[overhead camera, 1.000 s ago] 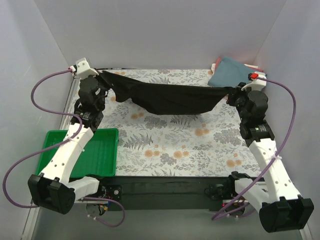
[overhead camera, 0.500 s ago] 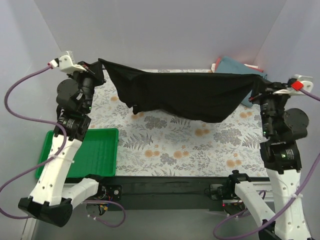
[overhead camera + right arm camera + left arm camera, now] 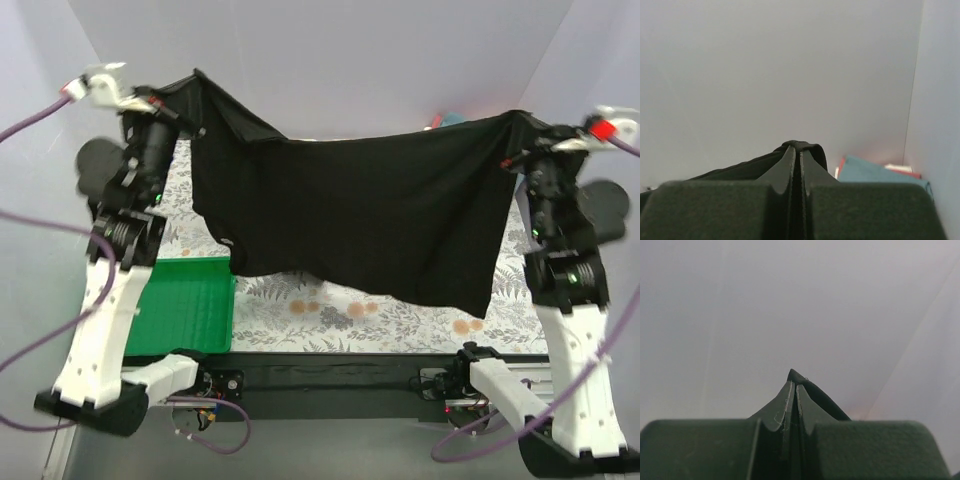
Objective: Fold and stack the t-shirts
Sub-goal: Flatten the tshirt out
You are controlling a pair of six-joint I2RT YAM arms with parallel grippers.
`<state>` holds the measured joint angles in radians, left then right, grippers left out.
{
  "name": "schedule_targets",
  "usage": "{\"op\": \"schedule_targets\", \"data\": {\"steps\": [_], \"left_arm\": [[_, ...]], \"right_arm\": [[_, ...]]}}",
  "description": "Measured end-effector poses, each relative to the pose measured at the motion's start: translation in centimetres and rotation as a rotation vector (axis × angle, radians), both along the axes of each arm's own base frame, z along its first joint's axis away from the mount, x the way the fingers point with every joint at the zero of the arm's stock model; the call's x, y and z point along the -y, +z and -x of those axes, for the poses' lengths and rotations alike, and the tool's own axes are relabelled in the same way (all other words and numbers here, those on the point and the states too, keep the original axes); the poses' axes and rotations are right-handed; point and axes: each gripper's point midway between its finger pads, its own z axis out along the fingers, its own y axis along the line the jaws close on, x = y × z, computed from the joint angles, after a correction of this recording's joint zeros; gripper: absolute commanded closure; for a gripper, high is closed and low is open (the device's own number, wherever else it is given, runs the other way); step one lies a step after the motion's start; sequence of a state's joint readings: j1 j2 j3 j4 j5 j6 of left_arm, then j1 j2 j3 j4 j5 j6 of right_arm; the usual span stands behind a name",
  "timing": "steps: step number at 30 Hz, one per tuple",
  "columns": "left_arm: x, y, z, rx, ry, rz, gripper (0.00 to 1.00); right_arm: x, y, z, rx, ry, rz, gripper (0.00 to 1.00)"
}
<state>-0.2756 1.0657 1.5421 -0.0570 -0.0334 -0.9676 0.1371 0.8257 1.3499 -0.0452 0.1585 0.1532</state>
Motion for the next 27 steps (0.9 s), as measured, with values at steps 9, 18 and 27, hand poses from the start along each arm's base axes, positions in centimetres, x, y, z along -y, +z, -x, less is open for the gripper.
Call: {"op": "schedule_targets", "data": {"steps": [9,18,27], "left_arm": [[4.4,-18.8,-17.7,-0.467,0.027,-0.183,1.0],[3.6,-15.7,-16.0,-0.38,0.043,-0.185,1.0],[3.4,-6.6,-6.9,-0.114,-0.061,-0.169,1.0]], "right_arm": [[-1.5,-12.6,-12.8,-0.377,-0.012,0.049,0.99],[-1.2,-12.2,-13.2,-0.354,-0.028,0.042,0.99],[-0.6,-9.3,-8.4,-0.244,-0.026,0.026,0.99]]}}
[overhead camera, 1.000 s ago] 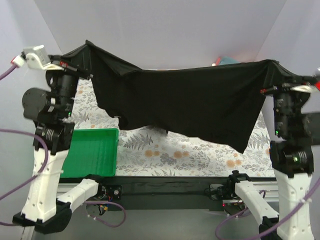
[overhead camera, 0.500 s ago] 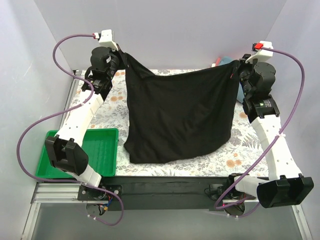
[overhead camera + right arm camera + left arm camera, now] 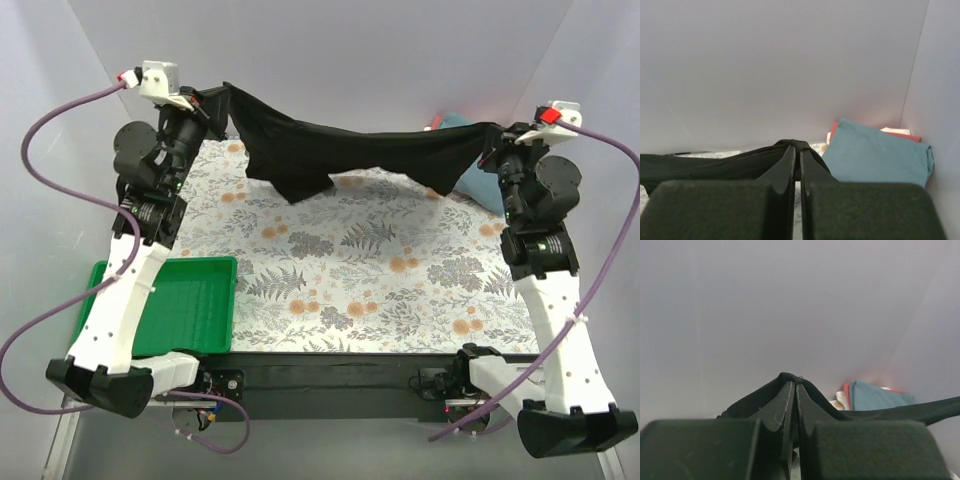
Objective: Fold and stack the t-shirts
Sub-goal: Flatten the tshirt out
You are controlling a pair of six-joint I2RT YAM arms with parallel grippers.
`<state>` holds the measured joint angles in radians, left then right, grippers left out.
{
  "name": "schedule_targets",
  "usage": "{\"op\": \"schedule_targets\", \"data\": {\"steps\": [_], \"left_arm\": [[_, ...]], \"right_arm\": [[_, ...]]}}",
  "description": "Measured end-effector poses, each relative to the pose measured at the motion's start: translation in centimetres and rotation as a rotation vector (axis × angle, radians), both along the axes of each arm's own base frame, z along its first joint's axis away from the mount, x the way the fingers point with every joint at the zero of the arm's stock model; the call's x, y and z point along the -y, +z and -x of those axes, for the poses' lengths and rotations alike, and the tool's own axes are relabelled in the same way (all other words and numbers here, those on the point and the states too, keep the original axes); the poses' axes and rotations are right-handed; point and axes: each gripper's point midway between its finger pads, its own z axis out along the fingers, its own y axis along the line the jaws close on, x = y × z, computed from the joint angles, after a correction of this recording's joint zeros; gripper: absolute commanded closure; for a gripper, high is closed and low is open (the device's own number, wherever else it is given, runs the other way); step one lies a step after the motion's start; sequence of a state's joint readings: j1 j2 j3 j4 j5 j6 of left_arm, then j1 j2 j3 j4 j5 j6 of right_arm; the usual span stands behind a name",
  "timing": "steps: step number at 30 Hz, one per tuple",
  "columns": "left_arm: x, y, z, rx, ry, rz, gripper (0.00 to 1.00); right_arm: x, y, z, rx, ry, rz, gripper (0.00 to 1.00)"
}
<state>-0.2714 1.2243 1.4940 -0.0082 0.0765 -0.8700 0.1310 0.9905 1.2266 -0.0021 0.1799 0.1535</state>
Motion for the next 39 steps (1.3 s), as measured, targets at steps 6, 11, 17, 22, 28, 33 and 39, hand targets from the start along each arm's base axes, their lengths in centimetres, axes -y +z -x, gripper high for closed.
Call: {"op": "schedule_targets", "data": {"steps": [6,11,17,22,28,33,39], "left_arm": [[-0.5,4.2,6.1,0.129,-0.062,0.012,1.0],[-0.9,7.6,12.0,0.249,-0.123,0.007,1.0],[-0.9,11.7,16.6,0.37,-0.181,-0.016,1.0],[-0.4,14.4,18.2,0.436,-0.226,-0.041,1.0],[1.0,14.8,16.8,0.437,-0.281,-0.059,1.0],[2.3,12.5,11.3,0.362,-0.273,-0.047,1.0],[4.7,2.4,-5.5,0.102,-0.158,-0.037,1.0]], "right_arm": [[0.7,4.4,5.9,0.152,0.006,-0.016,0.99],[1.4,7.2,10.1,0.256,-0.003,-0.013,0.99],[2.2,9.7,14.6,0.348,-0.022,-0.015,0.99],[3.1,11.2,16.9,0.4,-0.054,-0.013,0.99],[4.2,11.7,17.7,0.415,-0.112,-0.02,0.99],[4.9,10.5,15.1,0.357,-0.166,-0.024,0.99],[4.5,1.4,4.9,0.091,-0.217,-0.016,0.99]]}}
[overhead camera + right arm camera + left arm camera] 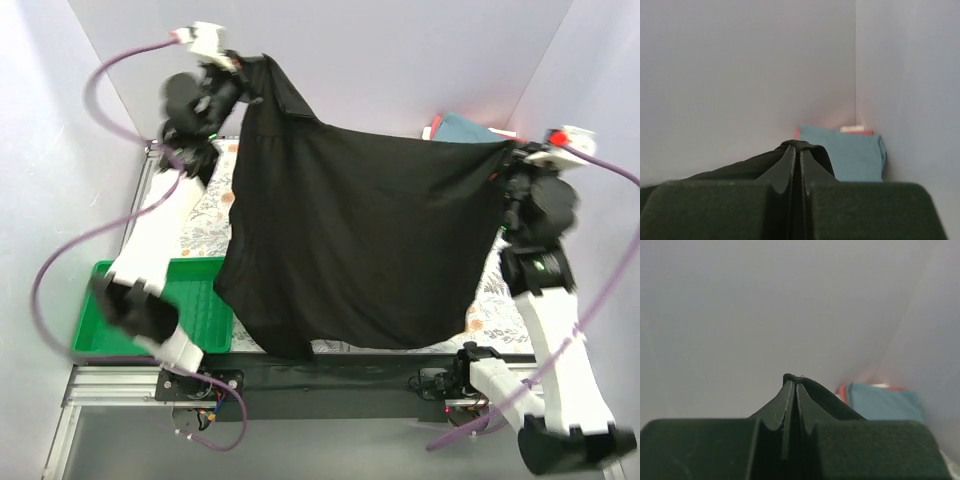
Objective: Fold and stack the t-shirts
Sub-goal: Flatten the tshirt out
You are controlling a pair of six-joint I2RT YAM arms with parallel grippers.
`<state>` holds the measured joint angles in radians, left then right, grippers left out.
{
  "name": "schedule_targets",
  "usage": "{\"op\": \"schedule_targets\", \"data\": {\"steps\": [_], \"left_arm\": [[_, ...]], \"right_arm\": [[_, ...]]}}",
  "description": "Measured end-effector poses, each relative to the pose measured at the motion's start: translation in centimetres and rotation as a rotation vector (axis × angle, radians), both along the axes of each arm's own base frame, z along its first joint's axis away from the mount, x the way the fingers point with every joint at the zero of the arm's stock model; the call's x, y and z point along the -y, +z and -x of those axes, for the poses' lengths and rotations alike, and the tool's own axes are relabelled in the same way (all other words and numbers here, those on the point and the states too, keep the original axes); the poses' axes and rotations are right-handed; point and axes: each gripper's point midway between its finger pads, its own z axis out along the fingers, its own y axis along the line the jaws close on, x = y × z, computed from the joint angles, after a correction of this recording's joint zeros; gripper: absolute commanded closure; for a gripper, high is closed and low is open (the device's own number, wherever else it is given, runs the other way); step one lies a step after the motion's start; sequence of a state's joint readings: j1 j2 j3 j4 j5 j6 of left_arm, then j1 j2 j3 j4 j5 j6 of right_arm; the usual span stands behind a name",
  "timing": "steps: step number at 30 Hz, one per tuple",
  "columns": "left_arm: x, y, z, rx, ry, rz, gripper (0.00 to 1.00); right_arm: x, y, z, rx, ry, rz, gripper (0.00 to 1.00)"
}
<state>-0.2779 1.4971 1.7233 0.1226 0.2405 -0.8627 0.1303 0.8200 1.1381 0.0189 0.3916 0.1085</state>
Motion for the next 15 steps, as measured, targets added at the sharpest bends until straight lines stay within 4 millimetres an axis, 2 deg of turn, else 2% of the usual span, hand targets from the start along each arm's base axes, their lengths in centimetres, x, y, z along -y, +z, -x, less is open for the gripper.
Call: {"op": "schedule_targets", "data": {"steps": [1,3,4,5,6,7,8,9,10,11,12,14,15], "left_arm": [[0.4,-2.5,-3.0,-0.056,0.021,-0.01,1.0],[1.6,-9.6,-10.2,-0.19,0.066,-0.041,1.0],[2.2,-13.5,-13.4,-0.257,0.086,-0.06,0.79],[2.7,-18.2,-16.7,-0.331,0.106,-0.09,0.65],[3.1,-22.6,-19.4,-0.394,0.119,-0.112,0.48],[3.3,-25.8,-20.9,-0.446,0.127,-0.124,0.22],[3.5,-30.0,-22.8,-0.505,0.138,-0.146,0.15],[3.7,-33.8,-24.0,-0.563,0.145,-0.158,0.14],[3.6,-37.1,-24.6,-0.617,0.155,-0.171,0.14],[3.4,-40.0,-24.7,-0.67,0.164,-0.186,0.13],[3.2,-41.9,-24.4,-0.711,0.169,-0.2,0.12],[2.9,-43.9,-23.8,-0.756,0.174,-0.217,0.12],[2.7,-43.9,-23.3,-0.765,0.174,-0.219,0.11]], "right_arm": [[0.0,-2.4,-1.7,-0.055,-0.011,-0.005,0.99],[0.0,-8.0,-4.9,-0.179,-0.041,-0.009,0.99],[0.2,-11.6,-6.2,-0.261,-0.064,-0.007,0.99],[0.4,-14.2,-6.9,-0.321,-0.082,-0.006,0.96],[0.6,-16.9,-7.6,-0.384,-0.106,-0.001,0.75],[0.8,-18.6,-8.1,-0.425,-0.125,-0.002,0.61],[1.1,-20.4,-8.8,-0.47,-0.152,0.002,0.5],[1.3,-21.2,-9.4,-0.485,-0.168,0.001,0.19],[1.4,-22.1,-9.8,-0.5,-0.184,-0.006,0.11],[1.6,-22.7,-10.1,-0.513,-0.198,0.0,0.07],[1.7,-23.0,-10.2,-0.518,-0.206,0.002,0.05],[1.8,-22.9,-10.3,-0.508,-0.214,-0.007,0.05],[1.8,-22.6,-10.3,-0.493,-0.212,-0.013,0.05]]}}
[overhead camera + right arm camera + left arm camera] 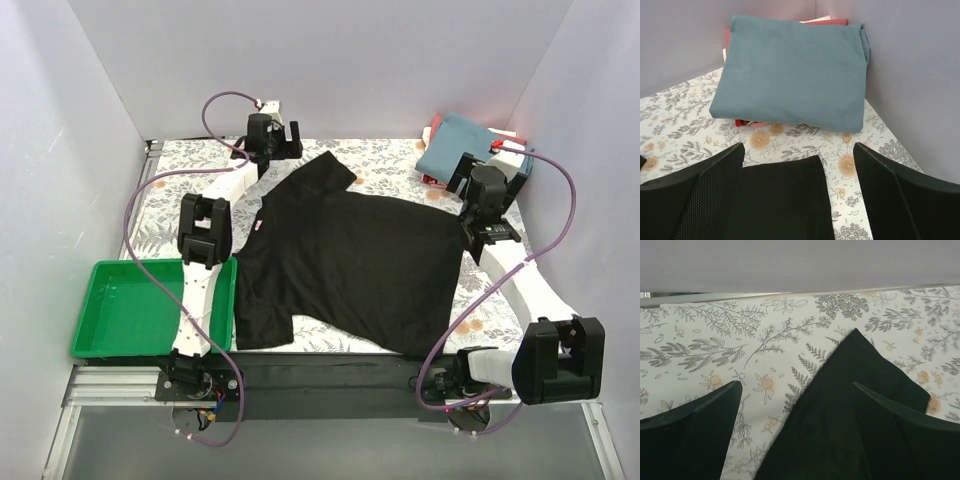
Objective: Fold and stack the t-shirts
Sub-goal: Flatten the tshirt out, then fold the tshirt
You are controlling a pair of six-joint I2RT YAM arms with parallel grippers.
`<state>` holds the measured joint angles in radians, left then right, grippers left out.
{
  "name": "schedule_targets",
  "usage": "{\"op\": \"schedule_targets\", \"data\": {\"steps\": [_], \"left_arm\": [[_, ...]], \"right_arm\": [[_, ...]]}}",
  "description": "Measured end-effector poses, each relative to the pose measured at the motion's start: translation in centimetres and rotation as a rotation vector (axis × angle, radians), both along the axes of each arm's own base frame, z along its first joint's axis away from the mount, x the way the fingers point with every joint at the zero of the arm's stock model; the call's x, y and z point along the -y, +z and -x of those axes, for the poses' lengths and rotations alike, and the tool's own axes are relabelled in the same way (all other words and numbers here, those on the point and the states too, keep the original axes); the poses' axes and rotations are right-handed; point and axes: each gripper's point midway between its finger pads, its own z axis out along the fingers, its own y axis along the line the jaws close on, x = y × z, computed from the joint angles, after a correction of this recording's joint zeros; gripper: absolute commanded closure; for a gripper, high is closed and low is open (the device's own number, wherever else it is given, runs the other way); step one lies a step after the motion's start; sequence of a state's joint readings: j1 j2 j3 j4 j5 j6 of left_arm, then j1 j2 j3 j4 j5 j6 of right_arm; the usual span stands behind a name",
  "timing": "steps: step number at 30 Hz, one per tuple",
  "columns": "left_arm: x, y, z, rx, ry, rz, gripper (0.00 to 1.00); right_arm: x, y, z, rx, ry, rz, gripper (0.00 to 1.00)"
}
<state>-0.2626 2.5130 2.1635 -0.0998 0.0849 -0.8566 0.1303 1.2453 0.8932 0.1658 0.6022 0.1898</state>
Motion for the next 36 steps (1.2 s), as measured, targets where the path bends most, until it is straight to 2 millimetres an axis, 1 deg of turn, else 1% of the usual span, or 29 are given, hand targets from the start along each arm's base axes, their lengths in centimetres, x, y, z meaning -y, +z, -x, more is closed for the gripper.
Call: {"op": "schedule_targets", "data": {"steps": [1,3,5,6,7,9,10,12,14,15,17,18,20,22,24,27,32,36], "left_arm": [[-0.2,0.5,0.7,-0.005,0.0,-0.001,0.12],[-0.5,2.2,2.3,0.003,-0.005,0.007,0.12],[-0.7,5.3,3.8,0.04,-0.016,0.023,0.12],[-0.6,7.2,4.4,0.072,-0.027,0.04,0.12],[-0.6,9.0,5.0,0.104,-0.035,0.056,0.12],[-0.6,11.8,6.2,0.151,-0.049,0.085,0.12],[-0.5,12.7,6.7,0.166,-0.052,0.099,0.12],[-0.4,13.2,7.3,0.171,-0.061,0.122,0.12],[-0.1,11.8,7.9,0.139,-0.069,0.14,0.13],[0.0,10.5,8.4,0.104,-0.073,0.148,0.14],[-0.1,6.9,9.5,0.014,-0.065,0.156,0.14],[-0.2,5.0,10.1,-0.033,-0.058,0.156,0.14],[-0.4,2.0,11.2,-0.109,-0.043,0.156,0.14],[-0.6,-0.7,12.3,-0.178,-0.032,0.155,0.15],[-0.6,-2.5,12.9,-0.221,-0.031,0.156,0.16],[-0.6,-4.3,13.2,-0.263,-0.028,0.157,0.16],[-0.5,-6.2,13.4,-0.303,-0.019,0.161,0.17],[-0.5,-6.1,13.1,-0.299,-0.014,0.163,0.17]], "right_arm": [[0.0,0.3,0.0,0.014,0.001,-0.004,0.05],[-0.2,0.6,0.2,0.033,0.011,-0.013,0.05],[-0.9,0.6,0.2,0.043,0.048,-0.028,0.06],[-1.3,0.5,0.2,0.048,0.071,-0.038,0.07],[-1.8,0.1,0.2,0.044,0.1,-0.048,0.07],[-3.2,-1.1,0.3,0.024,0.17,-0.079,0.08],[-4.0,-1.9,0.3,0.009,0.204,-0.095,0.08],[-5.7,-3.9,0.6,-0.034,0.28,-0.132,0.09],[-7.4,-5.9,0.9,-0.087,0.349,-0.164,0.09],[-8.2,-6.8,1.1,-0.109,0.38,-0.178,0.09],[-9.5,-8.6,1.7,-0.16,0.431,-0.206,0.09],[-10.0,-9.2,2.0,-0.178,0.45,-0.215,0.09],[-10.7,-10.4,2.8,-0.213,0.48,-0.232,0.09],[-10.9,-11.2,3.3,-0.234,0.493,-0.244,0.09],[-11.1,-11.9,3.6,-0.253,0.498,-0.255,0.08],[-11.3,-13.5,3.7,-0.297,0.501,-0.267,0.08],[-11.4,-17.5,4.2,-0.413,0.488,-0.285,0.09],[-11.0,-19.6,4.7,-0.48,0.467,-0.29,0.09]]}}
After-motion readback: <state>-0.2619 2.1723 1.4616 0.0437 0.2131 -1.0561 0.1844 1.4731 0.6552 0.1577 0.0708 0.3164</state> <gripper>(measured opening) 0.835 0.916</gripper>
